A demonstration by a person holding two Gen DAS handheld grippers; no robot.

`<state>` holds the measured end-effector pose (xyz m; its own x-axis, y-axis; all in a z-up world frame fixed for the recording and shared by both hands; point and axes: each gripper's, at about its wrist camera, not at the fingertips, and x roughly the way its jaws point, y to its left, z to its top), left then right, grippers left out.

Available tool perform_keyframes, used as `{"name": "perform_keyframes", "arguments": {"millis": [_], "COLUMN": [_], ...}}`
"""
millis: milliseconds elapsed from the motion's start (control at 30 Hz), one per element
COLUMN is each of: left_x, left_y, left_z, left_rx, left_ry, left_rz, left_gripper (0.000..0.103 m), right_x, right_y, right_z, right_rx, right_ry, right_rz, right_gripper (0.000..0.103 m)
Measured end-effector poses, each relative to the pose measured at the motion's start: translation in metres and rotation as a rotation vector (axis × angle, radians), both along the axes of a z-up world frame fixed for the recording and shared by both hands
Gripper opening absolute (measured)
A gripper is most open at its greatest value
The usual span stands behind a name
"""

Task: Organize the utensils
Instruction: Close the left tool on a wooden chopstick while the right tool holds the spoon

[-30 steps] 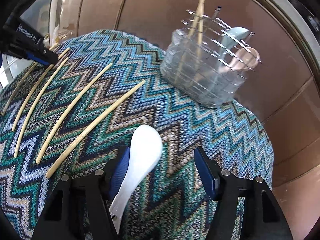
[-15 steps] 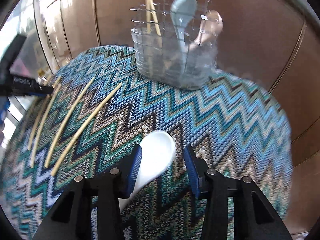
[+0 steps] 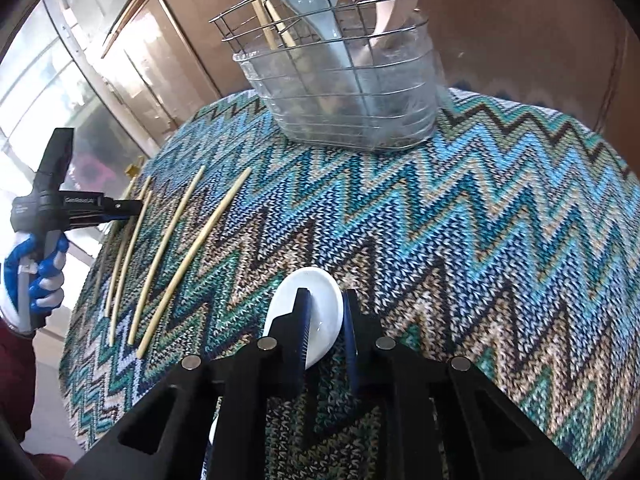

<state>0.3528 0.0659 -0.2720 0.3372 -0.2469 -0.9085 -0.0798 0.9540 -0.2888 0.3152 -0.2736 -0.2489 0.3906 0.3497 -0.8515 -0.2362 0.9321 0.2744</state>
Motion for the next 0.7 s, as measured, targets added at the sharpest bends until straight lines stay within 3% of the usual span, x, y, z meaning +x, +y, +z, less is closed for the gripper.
{"name": "perform_keyframes", "arguments": {"millis": [367,567,700], "left_x": [0.021,0.023,0.017], "left_y": [-0.007,-0.003,0.0], "left_z": [-0.002,-0.002,0.001], "left_rx": [0.036,0.02,0.0], "left_ry": [0.047,0.063,0.045], "left_rz": [-0.016,0.019,0.034], "left_gripper": [0.016,0.005,0.004], "right_x": [0.018,0.023,0.017], "right_y": [-0.003,-0.013,-0.016], "right_z": [-0.009,-0.009,-0.002], "right_rx": [0.076,0.119,0.108], "right_ry": [0.064,0.082,0.06], "right_rz": [0.102,0.134,0.138], "right_gripper": [0.015,0.009,0.008]}}
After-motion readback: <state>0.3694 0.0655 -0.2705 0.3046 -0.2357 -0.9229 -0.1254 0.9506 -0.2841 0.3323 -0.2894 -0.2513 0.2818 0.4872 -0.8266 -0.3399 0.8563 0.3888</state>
